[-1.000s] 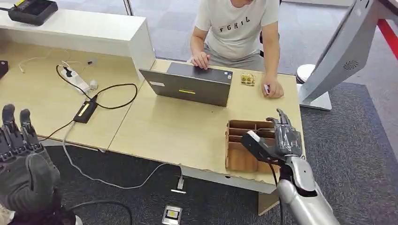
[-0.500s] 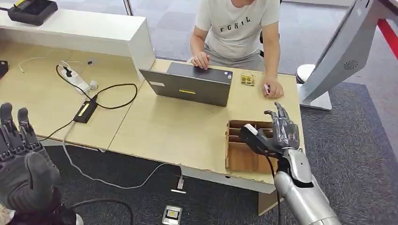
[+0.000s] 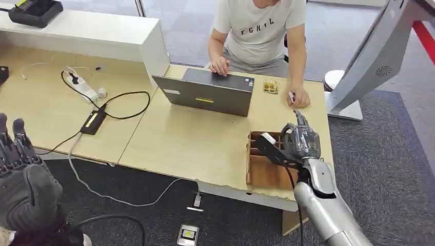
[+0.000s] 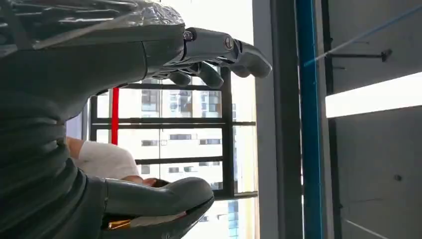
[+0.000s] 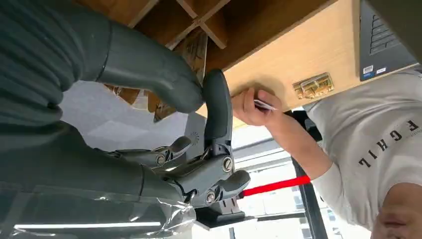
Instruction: Pass the card to the sensor for recognition and then transmit it.
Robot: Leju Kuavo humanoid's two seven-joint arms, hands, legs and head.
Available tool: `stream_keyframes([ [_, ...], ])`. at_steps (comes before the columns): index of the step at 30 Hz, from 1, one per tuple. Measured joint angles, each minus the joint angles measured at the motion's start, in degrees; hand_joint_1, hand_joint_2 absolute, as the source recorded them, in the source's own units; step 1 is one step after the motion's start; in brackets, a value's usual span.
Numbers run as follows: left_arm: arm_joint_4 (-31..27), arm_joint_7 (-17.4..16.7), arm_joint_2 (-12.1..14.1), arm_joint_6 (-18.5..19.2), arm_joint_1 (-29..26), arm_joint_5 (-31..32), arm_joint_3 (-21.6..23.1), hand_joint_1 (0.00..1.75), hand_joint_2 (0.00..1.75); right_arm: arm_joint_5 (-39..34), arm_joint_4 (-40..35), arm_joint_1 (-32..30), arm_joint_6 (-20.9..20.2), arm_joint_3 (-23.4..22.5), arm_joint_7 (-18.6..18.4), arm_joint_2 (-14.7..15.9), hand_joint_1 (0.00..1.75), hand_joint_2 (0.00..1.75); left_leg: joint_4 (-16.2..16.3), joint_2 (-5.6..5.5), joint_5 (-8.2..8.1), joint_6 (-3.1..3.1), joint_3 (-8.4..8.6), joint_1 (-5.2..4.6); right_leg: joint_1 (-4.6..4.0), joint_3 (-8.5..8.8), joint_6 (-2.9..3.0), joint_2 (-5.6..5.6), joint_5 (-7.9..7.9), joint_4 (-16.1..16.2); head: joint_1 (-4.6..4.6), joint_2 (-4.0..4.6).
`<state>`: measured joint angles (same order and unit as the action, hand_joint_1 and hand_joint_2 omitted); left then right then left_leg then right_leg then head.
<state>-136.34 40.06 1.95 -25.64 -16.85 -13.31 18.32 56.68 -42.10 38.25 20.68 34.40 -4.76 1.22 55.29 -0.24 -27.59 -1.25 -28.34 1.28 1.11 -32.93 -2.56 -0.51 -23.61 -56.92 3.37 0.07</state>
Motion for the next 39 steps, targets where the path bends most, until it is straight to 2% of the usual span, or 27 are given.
stream_keyframes([
  [2, -0.11, 0.0, -0.15, -0.18, -0.01, 0.29, 0.0, 0.26, 1.75, -0.13, 0.61, 0.06, 0.0, 0.07, 0.02, -0.2, 1.52, 1.75, 0.0, 0.0, 0.0, 0.0, 0.0, 0.0, 0.0, 0.0, 0.0, 0.0, 0.0, 0.0, 0.02, 0.0],
  [3, -0.18, 0.0, -0.24, -0.39, -0.01, 0.5, 0.0, 0.28, 1.75, -0.13, 0.98, 0.08, 0.0, 0.15, 0.07, -0.35, 1.52, 1.75, 0.0, 0.0, 0.0, 0.0, 0.0, 0.0, 0.0, 0.0, 0.0, 0.0, 0.0, 0.0, 0.02, 0.0],
  [5, -0.37, 0.0, -0.35, -0.92, -0.03, 0.86, 0.02, 0.28, 1.75, -0.24, 1.58, 0.09, -0.11, 0.29, 0.07, -0.5, 1.26, 1.75, 0.0, 0.0, 0.0, 0.0, 0.0, 0.0, 0.0, 0.0, 0.0, 0.0, 0.0, 0.0, 0.02, 0.0],
  [16, -0.64, 0.0, -0.35, -1.73, -0.2, 0.99, 0.22, 0.28, 1.75, -1.25, 4.66, 0.14, 0.35, 0.61, 0.04, -0.68, 1.2, 1.75, 0.0, 0.0, 0.0, 0.0, 0.01, 0.0, 0.0, 0.0, 0.0, 0.0, 0.0, 0.0, 0.0, 0.0],
  [21, -0.64, 0.0, -0.33, -1.71, -0.2, 0.81, 0.24, 0.28, 1.75, -1.49, 5.38, 0.39, 0.92, 0.61, 0.04, -0.68, 1.26, 1.75, 0.0, 0.0, 0.0, 0.0, 0.03, 0.0, 0.0, 0.0, 0.0, 0.0, 0.0, 0.0, 0.0, 0.0],
  [25, -0.64, 0.0, -0.33, -1.4, -0.2, 0.46, 0.24, 0.28, 1.75, -1.57, 5.53, 0.4, 1.22, 0.61, -0.02, -0.68, 1.19, 1.75, 0.0, 0.01, 0.0, 0.0, 0.04, 0.0, 0.0, 0.01, 0.0, 0.0, 0.0, 0.0, 0.0, 0.0],
  [31, -0.61, 0.02, -0.31, -0.74, -0.18, -0.24, 0.24, 0.28, 1.75, -1.84, 5.81, 0.46, 1.86, 0.61, -0.11, -0.57, 0.3, 1.75, 0.0, 0.02, 0.0, 0.0, 0.07, 0.0, 0.0, 0.03, 0.0, -0.01, 0.01, 0.0, 0.0, 0.0],
  [32, -0.61, 0.0, -0.29, -0.72, -0.18, -0.37, 0.24, 0.28, 1.75, -1.95, 5.84, 0.48, 2.08, 0.61, -0.13, -0.55, 0.09, 1.75, 0.0, 0.03, 0.0, 0.0, 0.08, 0.0, 0.0, 0.03, 0.0, -0.01, 0.01, 0.0, 0.0, 0.0],
  [33, -0.61, 0.02, -0.29, -0.64, -0.18, -0.52, 0.24, 0.28, 1.75, -1.97, 5.82, 0.57, 2.21, 0.61, -0.13, -0.55, 0.0, 1.75, 0.0, 0.03, 0.0, 0.0, 0.1, 0.0, 0.0, 0.03, 0.0, -0.02, 0.01, 0.0, 0.02, 0.0],
  [39, -0.61, 0.02, -0.29, -0.31, -0.15, -0.72, 0.24, 0.28, 1.75, -1.99, 5.51, 1.1, 3.23, 0.61, -0.11, -0.28, 0.0, 1.75, 0.0, 0.04, 0.0, 0.0, 0.12, 0.0, 0.0, 0.05, 0.01, -0.02, 0.01, 0.0, 0.02, 0.0],
])
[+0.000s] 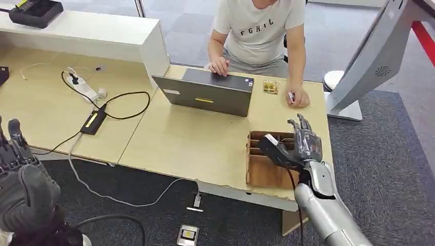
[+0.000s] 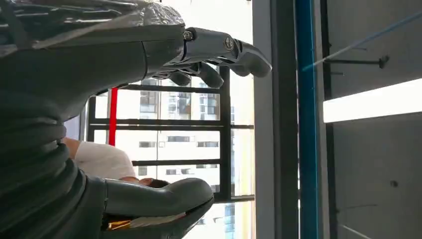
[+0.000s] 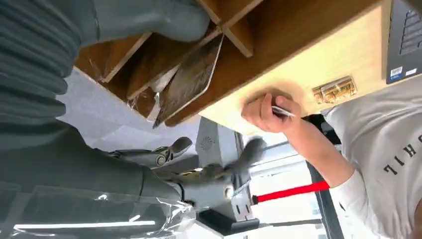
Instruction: Pass the card to the sensor for recognition and then transmit it.
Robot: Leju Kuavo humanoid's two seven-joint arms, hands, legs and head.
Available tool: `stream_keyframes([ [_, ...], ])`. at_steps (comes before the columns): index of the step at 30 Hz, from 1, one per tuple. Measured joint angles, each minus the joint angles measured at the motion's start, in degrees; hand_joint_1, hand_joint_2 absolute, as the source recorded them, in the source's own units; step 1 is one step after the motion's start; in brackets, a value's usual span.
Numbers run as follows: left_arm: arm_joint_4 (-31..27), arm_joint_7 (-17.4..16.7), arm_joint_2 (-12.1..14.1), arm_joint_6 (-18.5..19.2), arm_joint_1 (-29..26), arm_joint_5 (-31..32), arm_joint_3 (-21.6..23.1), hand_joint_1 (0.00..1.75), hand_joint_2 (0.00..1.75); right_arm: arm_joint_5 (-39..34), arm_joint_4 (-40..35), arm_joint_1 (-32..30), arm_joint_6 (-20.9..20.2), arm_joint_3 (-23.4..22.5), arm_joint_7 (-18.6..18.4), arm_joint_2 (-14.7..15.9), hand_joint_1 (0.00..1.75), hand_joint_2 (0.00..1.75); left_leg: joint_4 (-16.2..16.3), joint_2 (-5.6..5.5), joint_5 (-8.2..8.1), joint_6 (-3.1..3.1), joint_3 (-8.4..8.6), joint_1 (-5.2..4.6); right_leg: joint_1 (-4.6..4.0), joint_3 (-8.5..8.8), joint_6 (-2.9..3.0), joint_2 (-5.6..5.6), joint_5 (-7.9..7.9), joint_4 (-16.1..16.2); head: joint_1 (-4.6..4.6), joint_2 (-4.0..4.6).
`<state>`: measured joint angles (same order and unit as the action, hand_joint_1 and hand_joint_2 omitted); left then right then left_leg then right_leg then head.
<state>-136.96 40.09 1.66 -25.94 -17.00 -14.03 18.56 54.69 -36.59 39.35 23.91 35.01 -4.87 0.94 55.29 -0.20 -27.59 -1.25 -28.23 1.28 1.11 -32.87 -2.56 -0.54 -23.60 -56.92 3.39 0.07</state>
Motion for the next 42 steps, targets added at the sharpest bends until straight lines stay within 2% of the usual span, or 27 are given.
stream_keyframes([
  [8, 0.13, -0.02, 0.0, 1.57, 0.11, -0.87, 0.0, 0.28, 1.75, 0.46, -3.1, -0.11, 0.37, 0.0, -0.28, 0.79, 0.0, 1.75, 0.01, 0.0, 0.0, 0.0, 0.0, 0.0, 0.0, -0.01, 0.01, -0.01, 0.01, 0.0, -0.02, 0.0],
  [14, 0.66, 0.0, -0.02, 3.98, 0.19, -1.62, -0.07, 0.28, 1.75, 1.27, -6.78, -0.5, -1.82, -0.09, -2.19, 2.16, 0.0, 1.75, 0.01, 0.01, 0.0, 0.0, -0.02, -0.01, 0.0, -0.03, 0.01, -0.01, 0.01, 0.0, 0.0, 0.0],
  [16, 0.79, -0.02, -0.04, 4.41, 0.18, -1.81, -0.11, 0.28, 1.75, 1.27, -7.64, -0.69, -2.16, -0.31, -2.38, 2.67, 0.12, 1.75, 0.01, 0.0, 0.0, 0.0, -0.03, -0.01, 0.0, -0.03, 0.01, -0.01, 0.01, 0.0, -0.02, 0.0],
  [18, 0.87, 0.0, -0.07, 4.63, 0.19, -1.86, -0.13, 0.3, 1.75, 1.27, -8.33, -0.82, -2.3, -0.42, -2.43, 3.1, 0.38, 1.75, 0.01, 0.01, 0.0, 0.0, -0.03, -0.01, 0.0, -0.03, 0.01, -0.01, 0.01, 0.0, 0.0, 0.0],
  [20, 1.07, 0.0, -0.07, 4.89, 0.19, -1.95, -0.15, 0.28, 1.75, 1.2, -9.24, -1.02, -2.3, -0.57, -2.58, 3.65, 0.4, 1.75, 0.01, 0.0, 0.0, 0.0, -0.03, -0.01, 0.0, -0.03, 0.01, -0.01, 0.01, 0.0, -0.02, 0.0],
  [22, 1.2, 0.0, -0.09, 5.05, 0.19, -2.03, -0.17, 0.3, 1.75, 1.2, -9.99, -1.09, -2.32, -0.81, -2.65, 4.13, 0.54, 1.75, 0.01, 0.0, 0.0, 0.0, -0.03, -0.01, 0.0, -0.04, 0.01, -0.01, 0.01, 0.0, 0.0, 0.0],
  [23, 1.27, -0.02, -0.09, 5.22, 0.2, -2.08, -0.2, 0.3, 1.75, 1.2, -10.49, -1.14, -2.36, -0.85, -2.91, 4.41, 0.65, 1.75, 0.01, 0.0, 0.0, 0.0, -0.02, -0.01, 0.0, -0.04, 0.01, -0.01, 0.01, 0.0, 0.0, 0.0],
  [24, 1.33, -0.02, -0.09, 5.44, 0.19, -2.1, -0.2, 0.3, 1.75, 1.25, -10.93, -1.22, -2.49, -0.9, -3.0, 4.68, 0.93, 1.75, 0.01, 0.0, 0.0, 0.0, -0.02, 0.0, 0.0, -0.03, 0.01, -0.01, 0.01, 0.0, -0.02, 0.0],
  [27, 1.62, -0.02, -0.18, 5.95, 0.19, -2.43, -0.28, 0.31, 1.75, 1.68, -12.44, -1.83, -3.3, -1.11, -3.63, 5.51, 1.29, 1.75, 0.01, 0.0, 0.0, 0.0, -0.03, 0.0, 0.0, -0.03, 0.01, -0.01, 0.01, 0.0, -0.02, 0.0],
  [28, 1.66, -0.02, -0.2, 6.08, 0.19, -2.43, -0.33, 0.31, 1.75, 1.83, -12.89, -2.13, -3.67, -1.24, -3.8, 5.79, 1.29, 1.75, 0.0, 0.0, 0.0, 0.0, -0.04, 0.0, 0.0, -0.03, 0.01, -0.01, 0.01, 0.0, 0.0, 0.0],
  [29, 1.66, -0.02, -0.24, 6.1, 0.19, -2.43, -0.39, 0.31, 1.75, 1.86, -13.2, -2.43, -3.78, -1.33, -4.02, 5.94, 1.47, 1.75, 0.01, 0.0, 0.0, 0.0, -0.03, 0.0, 0.0, -0.03, 0.01, -0.01, 0.01, 0.0, 0.0, 0.0],
  [32, 1.66, 0.0, -0.33, 6.21, 0.18, -2.43, -0.57, 0.37, 1.75, 1.95, -13.92, -3.29, -4.24, -1.49, -4.09, 6.4, 1.41, 1.75, 0.0, 0.0, 0.0, 0.0, -0.04, 0.0, 0.0, -0.04, 0.01, -0.01, 0.01, 0.0, 0.0, 0.0],
  [34, 1.68, 0.0, -0.35, 6.23, 0.18, -2.43, -0.59, 0.38, 1.75, 2.03, -14.18, -3.76, -4.35, -1.57, -4.09, 6.58, 1.1, 1.75, 0.0, 0.0, 0.0, 0.0, -0.05, 0.0, 0.0, -0.04, 0.01, 0.0, 0.01, 0.0, 0.0, 0.0],
  [37, 1.73, -0.02, -0.35, 6.23, 0.19, -2.43, -0.61, 0.38, 1.75, 2.49, -14.51, -4.12, -4.83, -1.68, -4.02, 6.67, 0.09, 1.75, 0.0, 0.0, 0.0, 0.0, -0.05, 0.0, 0.0, -0.04, 0.01, -0.01, 0.01, 0.0, -0.02, 0.0],
  [38, 1.75, -0.02, -0.35, 6.23, 0.19, -2.43, -0.61, 0.38, 1.75, 2.65, -14.51, -4.24, -5.03, -1.68, -3.91, 6.67, 0.09, 1.75, 0.0, 0.0, 0.0, 0.0, -0.06, 0.0, 0.0, -0.04, 0.01, -0.01, 0.01, 0.0, 0.0, 0.0],
  [39, 1.77, -0.02, -0.35, 6.12, 0.19, -2.4, -0.61, 0.4, 1.75, 2.88, -14.51, -4.37, -5.4, -1.68, -3.65, 6.62, 0.0, 1.75, 0.0, 0.0, 0.0, 0.0, -0.06, 0.0, 0.0, -0.03, 0.01, 0.0, 0.01, 0.0, -0.02, 0.0],
  [42, 1.77, 0.0, -0.35, 6.01, 0.19, -2.38, -0.61, 0.38, 1.75, 3.0, -14.49, -4.49, -5.53, -1.66, -3.5, 6.6, 0.0, 1.75, 0.0, -0.01, 0.0, 0.0, -0.06, 0.0, 0.0, -0.03, 0.01, 0.0, 0.01, 0.0, 0.0, 0.0],
])
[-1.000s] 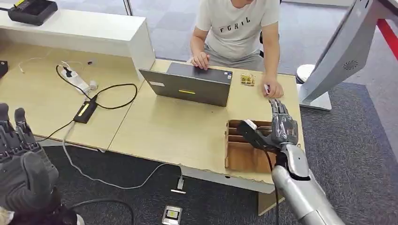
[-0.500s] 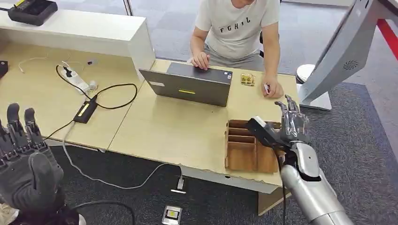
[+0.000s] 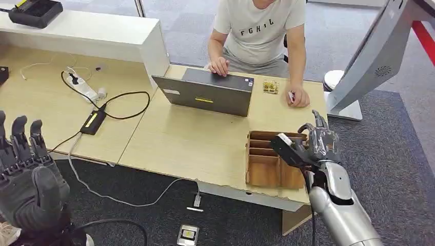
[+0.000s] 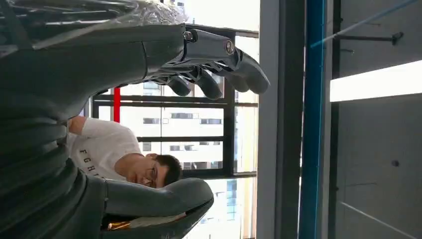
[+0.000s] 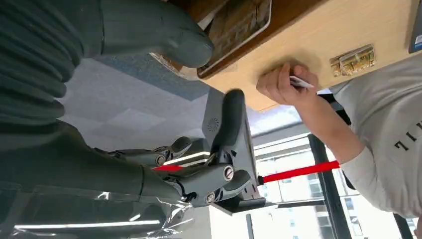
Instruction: Pass the card to the sensor for recognition and then transmit it.
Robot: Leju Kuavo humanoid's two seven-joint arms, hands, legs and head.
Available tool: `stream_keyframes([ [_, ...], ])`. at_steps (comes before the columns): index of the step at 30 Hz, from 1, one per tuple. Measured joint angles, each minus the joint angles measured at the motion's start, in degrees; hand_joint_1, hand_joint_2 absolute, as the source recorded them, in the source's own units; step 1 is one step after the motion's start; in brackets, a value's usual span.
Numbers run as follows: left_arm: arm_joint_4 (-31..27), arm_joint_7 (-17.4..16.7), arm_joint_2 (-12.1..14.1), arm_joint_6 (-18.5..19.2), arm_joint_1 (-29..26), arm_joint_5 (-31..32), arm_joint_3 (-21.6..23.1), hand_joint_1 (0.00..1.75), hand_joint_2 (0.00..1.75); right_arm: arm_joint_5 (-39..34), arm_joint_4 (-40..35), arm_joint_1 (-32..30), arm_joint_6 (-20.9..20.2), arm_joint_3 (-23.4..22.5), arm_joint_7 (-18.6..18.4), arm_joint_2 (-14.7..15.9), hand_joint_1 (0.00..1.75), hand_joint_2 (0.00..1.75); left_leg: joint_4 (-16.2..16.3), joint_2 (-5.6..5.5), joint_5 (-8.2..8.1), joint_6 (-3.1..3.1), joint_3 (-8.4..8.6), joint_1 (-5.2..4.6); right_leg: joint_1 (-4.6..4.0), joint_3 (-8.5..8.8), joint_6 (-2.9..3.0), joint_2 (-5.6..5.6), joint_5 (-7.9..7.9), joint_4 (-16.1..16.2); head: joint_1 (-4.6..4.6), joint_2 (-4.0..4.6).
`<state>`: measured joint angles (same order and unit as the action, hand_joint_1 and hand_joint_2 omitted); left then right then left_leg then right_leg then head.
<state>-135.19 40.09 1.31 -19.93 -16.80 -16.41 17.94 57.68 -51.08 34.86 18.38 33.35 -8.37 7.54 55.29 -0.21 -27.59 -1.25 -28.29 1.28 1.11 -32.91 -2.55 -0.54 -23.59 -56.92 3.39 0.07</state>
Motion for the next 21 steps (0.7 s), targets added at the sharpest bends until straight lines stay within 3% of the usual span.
stream_keyframes([
  [21, 0.26, -0.02, 0.28, -0.72, 0.11, -0.76, 0.0, 0.4, 1.75, -0.44, 1.42, -0.25, 0.9, -0.17, 0.11, -0.57, 0.0, 1.75, 0.0, 0.0, 0.0, 0.0, 0.0, 0.0, 0.0, -0.02, 0.0, 0.0, 0.0, 0.0, -0.02, 0.0],
])
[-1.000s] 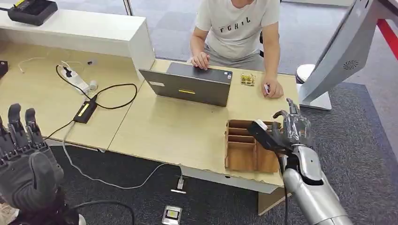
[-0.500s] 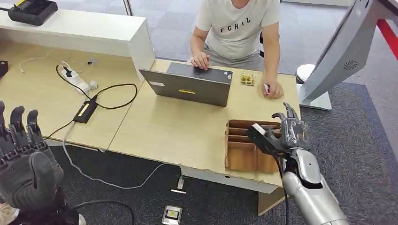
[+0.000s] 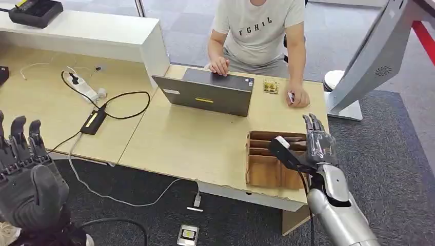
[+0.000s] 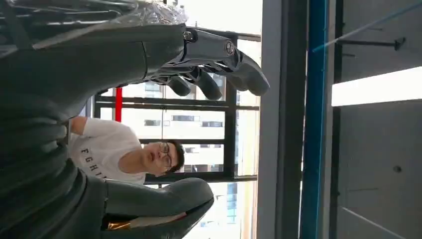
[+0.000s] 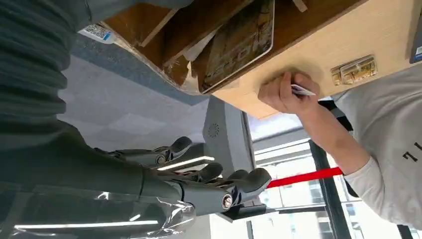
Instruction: Pass the card to the sensor for recognition and then transmit it.
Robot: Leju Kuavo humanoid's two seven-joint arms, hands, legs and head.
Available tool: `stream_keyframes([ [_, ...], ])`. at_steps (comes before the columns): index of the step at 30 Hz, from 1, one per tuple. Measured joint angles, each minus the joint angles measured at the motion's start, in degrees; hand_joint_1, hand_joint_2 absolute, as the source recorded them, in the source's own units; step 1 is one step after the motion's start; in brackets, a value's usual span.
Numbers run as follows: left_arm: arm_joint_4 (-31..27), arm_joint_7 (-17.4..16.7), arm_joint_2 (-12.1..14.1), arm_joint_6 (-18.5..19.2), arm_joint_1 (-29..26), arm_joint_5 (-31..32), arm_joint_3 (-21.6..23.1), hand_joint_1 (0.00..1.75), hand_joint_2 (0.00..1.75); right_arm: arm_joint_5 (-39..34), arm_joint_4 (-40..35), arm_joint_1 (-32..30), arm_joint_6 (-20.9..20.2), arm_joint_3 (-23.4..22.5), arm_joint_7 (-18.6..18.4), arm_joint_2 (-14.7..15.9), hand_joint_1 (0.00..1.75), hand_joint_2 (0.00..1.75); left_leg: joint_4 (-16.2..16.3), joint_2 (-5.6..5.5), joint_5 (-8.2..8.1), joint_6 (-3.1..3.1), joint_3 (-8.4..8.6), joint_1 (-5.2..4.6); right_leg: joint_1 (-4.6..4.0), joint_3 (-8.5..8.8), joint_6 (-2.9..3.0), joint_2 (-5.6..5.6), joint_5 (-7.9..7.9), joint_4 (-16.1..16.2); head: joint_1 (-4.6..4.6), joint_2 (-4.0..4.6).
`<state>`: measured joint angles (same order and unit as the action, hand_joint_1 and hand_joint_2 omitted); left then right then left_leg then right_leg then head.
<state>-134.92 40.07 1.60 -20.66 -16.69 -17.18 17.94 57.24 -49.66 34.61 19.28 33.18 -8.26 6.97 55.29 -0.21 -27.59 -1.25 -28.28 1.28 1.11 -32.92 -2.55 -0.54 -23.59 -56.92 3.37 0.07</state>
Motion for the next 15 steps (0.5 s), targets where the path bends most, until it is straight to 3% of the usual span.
stream_keyframes([
  [4, 0.31, 0.0, 0.2, 0.77, 0.3, -0.72, 0.0, 0.4, 1.75, -0.02, 0.04, -0.05, 0.0, -0.11, -0.2, 0.35, 0.09, 1.75, 0.0, 0.0, 0.0, 0.0, 0.01, 0.0, 0.0, 0.0, 0.0, 0.0, 0.0, 0.0, 0.0, 0.0],
  [6, 0.57, 0.0, 0.26, 0.92, 0.52, -0.87, 0.0, 0.4, 1.75, -0.02, 0.15, -0.05, -0.02, -0.13, -0.22, 0.46, 0.28, 1.75, 0.0, 0.0, 0.0, 0.0, 0.0, 0.0, 0.0, 0.0, 0.0, 0.0, 0.0, 0.0, 0.0, 0.0],
  [9, 0.83, 0.0, 0.35, 1.18, 0.77, -1.23, 0.0, 0.42, 1.75, -0.02, 0.28, -0.11, -0.07, -0.13, -0.48, 0.57, 0.42, 1.75, 0.0, 0.0, 0.0, 0.0, 0.0, 0.0, 0.0, 0.0, 0.0, 0.0, 0.0, 0.0, 0.0, 0.0],
  [12, 1.18, 0.0, 0.44, 1.47, 1.04, -1.6, 0.02, 0.42, 1.75, 0.07, 0.57, -0.1, -0.15, -0.13, -0.61, 0.59, 0.52, 1.75, 0.0, 0.0, 0.0, 0.0, 0.0, 0.0, 0.0, 0.0, 0.0, 0.0, 0.0, 0.0, 0.02, 0.0],
  [15, 1.6, 0.0, 0.57, 1.49, 1.35, -1.84, 0.0, 0.42, 1.75, 0.2, 0.85, -0.14, -0.15, -0.13, -0.61, 0.57, 0.52, 1.75, 0.0, 0.0, 0.0, 0.0, -0.01, 0.0, 0.0, 0.0, 0.0, 0.0, 0.0, 0.0, 0.02, 0.0],
])
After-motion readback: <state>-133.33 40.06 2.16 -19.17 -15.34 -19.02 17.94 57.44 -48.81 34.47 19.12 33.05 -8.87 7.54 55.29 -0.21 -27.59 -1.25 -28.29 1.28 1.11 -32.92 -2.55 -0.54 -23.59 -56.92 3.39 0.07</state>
